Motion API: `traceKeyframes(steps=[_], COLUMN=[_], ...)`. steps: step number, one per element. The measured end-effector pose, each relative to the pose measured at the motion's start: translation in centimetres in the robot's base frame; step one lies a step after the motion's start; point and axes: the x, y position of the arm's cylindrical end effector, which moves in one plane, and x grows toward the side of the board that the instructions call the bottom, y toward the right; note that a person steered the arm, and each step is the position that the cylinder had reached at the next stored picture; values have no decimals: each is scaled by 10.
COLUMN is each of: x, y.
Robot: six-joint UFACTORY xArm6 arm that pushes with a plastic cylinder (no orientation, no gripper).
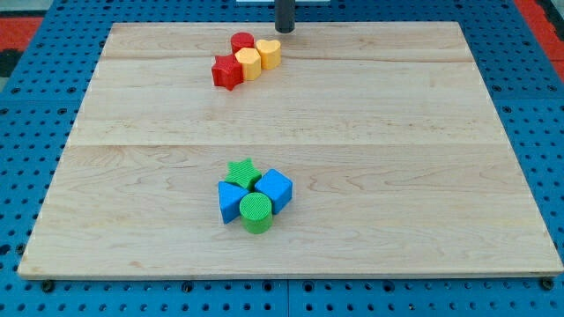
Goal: Slide the red circle a bit down
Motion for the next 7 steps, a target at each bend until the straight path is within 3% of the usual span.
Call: traceKeyframes(steps=[2,7], x=[34,36], y=[3,-2])
